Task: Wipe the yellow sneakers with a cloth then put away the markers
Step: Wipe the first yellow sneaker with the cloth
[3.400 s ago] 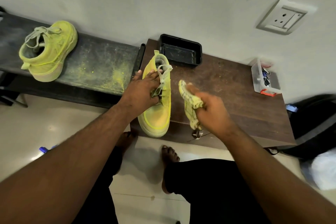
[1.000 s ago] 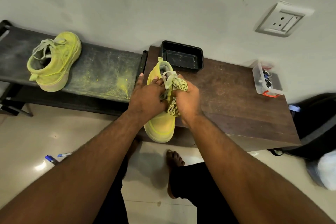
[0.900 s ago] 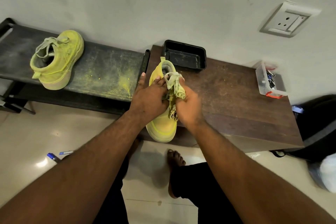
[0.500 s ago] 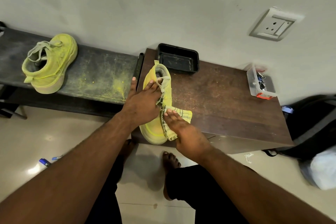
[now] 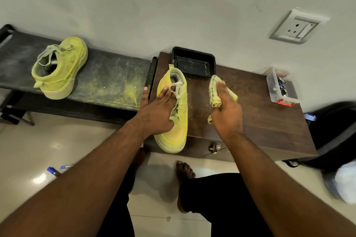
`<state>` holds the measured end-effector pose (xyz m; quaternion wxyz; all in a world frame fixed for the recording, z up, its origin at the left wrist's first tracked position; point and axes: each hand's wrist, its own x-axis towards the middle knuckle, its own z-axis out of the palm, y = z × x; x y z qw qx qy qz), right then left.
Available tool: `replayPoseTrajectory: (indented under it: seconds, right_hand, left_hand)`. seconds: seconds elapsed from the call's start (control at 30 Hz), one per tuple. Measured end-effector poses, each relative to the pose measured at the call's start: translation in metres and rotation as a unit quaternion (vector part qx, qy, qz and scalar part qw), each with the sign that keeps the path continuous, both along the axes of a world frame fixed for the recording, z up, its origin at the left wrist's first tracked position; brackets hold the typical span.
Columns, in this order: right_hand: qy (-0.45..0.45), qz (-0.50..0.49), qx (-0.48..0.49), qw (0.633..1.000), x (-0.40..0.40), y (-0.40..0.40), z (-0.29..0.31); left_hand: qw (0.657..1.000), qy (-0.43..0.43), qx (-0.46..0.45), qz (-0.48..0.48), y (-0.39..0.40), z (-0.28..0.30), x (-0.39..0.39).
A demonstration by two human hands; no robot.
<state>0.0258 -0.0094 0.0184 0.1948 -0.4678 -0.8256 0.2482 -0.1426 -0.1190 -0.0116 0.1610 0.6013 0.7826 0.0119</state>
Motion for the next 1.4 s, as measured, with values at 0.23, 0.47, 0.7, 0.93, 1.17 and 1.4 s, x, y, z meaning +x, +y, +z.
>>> replayPoseTrajectory:
  seconds: [0.23,0.47,0.7,0.93,1.17,1.4]
  right_hand:
    - [-0.104,0.21,0.008,0.972,-0.028,-0.032,-0.023]
    - [-0.315,0.408,0.086,0.853,0.006,-0.019,-0.018]
    - [-0.348,0.521,0.025,0.779,0.037,-0.034,0.011]
    - [-0.241,0.367,0.005,0.898,0.04,0.01,0.033]
    - [-0.136,0.268,0.035,0.953,-0.019,-0.002,0.0]
    - [-0.202,0.41,0.089,0.885,0.008,-0.012,-0.04]
  left_hand:
    - [1.0,0.008,-0.023,-0.018,0.0,-0.005,-0.004]
    - [0.998,0.017,-0.052,-0.026,0.003,-0.007,-0.004]
    - [0.998,0.022,-0.054,-0.023,0.001,-0.005,-0.001]
    - [0.998,0.024,-0.048,-0.035,0.002,-0.003,0.0]
    - [0.999,0.002,-0.044,-0.013,0.005,-0.009,0.001]
    - [0.997,0.027,-0.072,-0.019,0.005,-0.007,0.001]
